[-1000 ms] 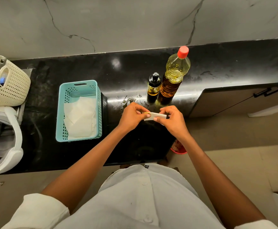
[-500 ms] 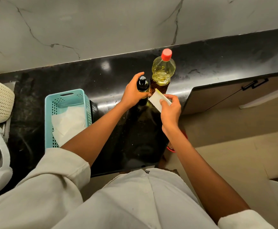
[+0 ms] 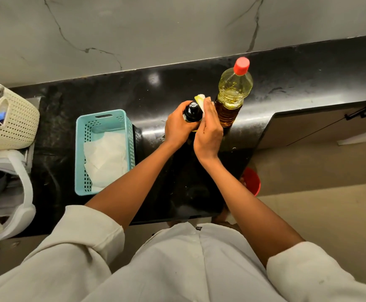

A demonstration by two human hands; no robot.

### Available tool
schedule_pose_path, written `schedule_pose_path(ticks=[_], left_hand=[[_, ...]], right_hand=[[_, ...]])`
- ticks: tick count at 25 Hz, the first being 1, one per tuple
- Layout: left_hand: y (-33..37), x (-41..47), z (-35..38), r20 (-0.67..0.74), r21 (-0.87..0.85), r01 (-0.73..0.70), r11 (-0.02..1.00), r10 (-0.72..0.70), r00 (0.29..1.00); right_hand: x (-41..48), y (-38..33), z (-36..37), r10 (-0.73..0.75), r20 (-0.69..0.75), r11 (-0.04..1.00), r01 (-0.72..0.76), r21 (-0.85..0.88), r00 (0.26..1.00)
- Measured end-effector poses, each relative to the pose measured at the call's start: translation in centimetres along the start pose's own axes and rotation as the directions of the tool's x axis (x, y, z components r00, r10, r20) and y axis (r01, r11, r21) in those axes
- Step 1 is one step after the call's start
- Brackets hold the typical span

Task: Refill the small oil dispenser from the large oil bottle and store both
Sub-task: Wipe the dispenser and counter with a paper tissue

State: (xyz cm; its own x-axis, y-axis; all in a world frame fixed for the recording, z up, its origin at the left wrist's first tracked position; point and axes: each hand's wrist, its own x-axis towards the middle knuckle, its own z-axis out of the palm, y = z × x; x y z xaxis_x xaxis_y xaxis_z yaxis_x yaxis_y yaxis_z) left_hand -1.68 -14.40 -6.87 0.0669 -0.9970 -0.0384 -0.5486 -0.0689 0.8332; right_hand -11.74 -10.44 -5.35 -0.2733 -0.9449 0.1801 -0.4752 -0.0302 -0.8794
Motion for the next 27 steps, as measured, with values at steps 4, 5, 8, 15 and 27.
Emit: schedule_pose_path(ticks=[4, 5, 8, 15, 27], left_hand=[[0.1, 0.1, 0.1, -0.013, 0.025, 0.013, 1.000, -0.013, 1.000], [0.0, 0.1, 0.1, -0.019, 0.030, 0.017, 0.999, -0.016, 1.000], [0.3, 0.2, 0.7, -0.059, 0.067, 0.032, 0.997, -0.028, 0.998], [-1.2, -0.1, 0.4, 0.067, 0.113, -0.046, 0.993, 0.039, 0.997], [0.0, 0.6, -0.9, 0.098, 0.257, -0.152, 0.954, 0.130, 0.987]], right_hand=[[0.0, 0.3, 1.1, 0.140, 0.203, 0.986, -0.156, 0.061, 0.969], [-0.2, 0.4, 1.0, 0.132, 0.237, 0.987, -0.149, 0.053, 0.963], [-1.7, 0.7, 0.8, 0.087, 0.335, 0.996, -0.078, -0.039, 0.938], [1.9, 0.6, 0.0, 0.156, 0.416, 0.987, -0.130, -0.089, 0.896], [0.0, 1.5, -0.1, 0.096, 0.429, 0.995, -0.103, -0.007, 0.898]])
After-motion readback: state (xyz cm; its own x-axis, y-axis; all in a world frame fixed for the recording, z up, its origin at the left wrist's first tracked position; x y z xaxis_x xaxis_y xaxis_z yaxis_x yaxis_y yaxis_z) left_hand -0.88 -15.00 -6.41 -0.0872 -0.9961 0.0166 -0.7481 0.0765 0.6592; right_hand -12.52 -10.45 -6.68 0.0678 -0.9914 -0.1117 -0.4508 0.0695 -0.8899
